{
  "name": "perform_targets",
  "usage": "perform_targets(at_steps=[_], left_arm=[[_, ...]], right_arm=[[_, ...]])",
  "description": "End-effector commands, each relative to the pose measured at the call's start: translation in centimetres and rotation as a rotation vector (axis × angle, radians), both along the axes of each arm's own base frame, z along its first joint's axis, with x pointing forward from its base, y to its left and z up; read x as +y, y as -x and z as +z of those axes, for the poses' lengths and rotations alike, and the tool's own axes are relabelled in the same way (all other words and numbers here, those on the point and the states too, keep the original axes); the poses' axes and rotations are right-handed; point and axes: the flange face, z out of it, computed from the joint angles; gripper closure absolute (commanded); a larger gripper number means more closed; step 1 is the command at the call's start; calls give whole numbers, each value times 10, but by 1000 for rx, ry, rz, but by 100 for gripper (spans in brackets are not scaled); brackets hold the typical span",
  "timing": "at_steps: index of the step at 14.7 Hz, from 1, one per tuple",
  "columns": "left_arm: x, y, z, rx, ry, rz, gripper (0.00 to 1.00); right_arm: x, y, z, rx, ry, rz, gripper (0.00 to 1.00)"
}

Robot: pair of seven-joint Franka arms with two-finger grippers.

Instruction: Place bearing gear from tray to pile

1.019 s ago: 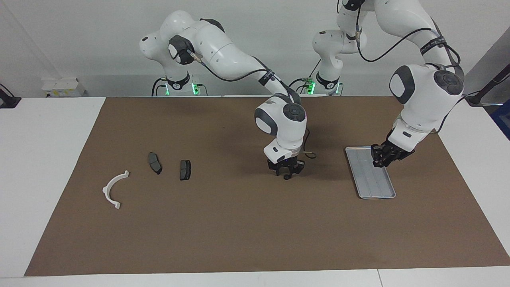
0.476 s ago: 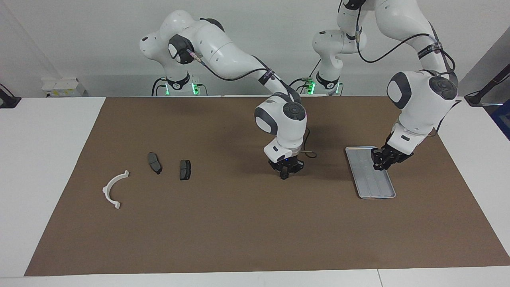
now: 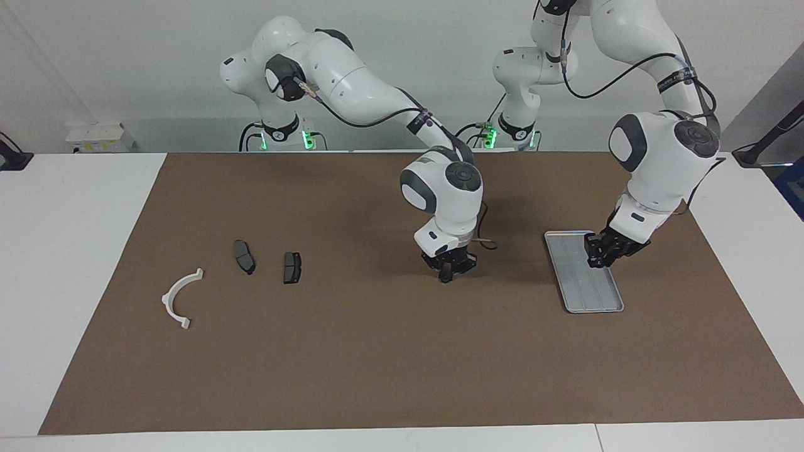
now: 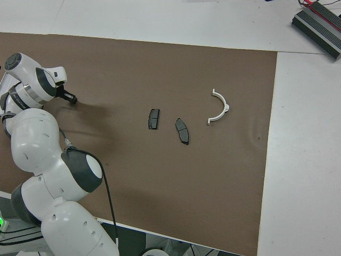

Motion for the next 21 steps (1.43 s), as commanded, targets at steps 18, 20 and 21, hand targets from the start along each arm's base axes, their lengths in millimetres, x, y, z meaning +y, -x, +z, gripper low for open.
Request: perform_targets(at_steps=[18, 20, 21], left_arm=[[-337, 72, -97, -38, -73, 206, 94], [-339, 74, -107, -56, -53, 207, 94], [-339, 74, -108, -57, -53, 205, 94]], right_arm=[[-347, -124, 107, 81, 37, 321, 100], [-376, -124, 101, 94, 38, 356, 100], [-384, -122, 98, 104, 39, 363, 100]])
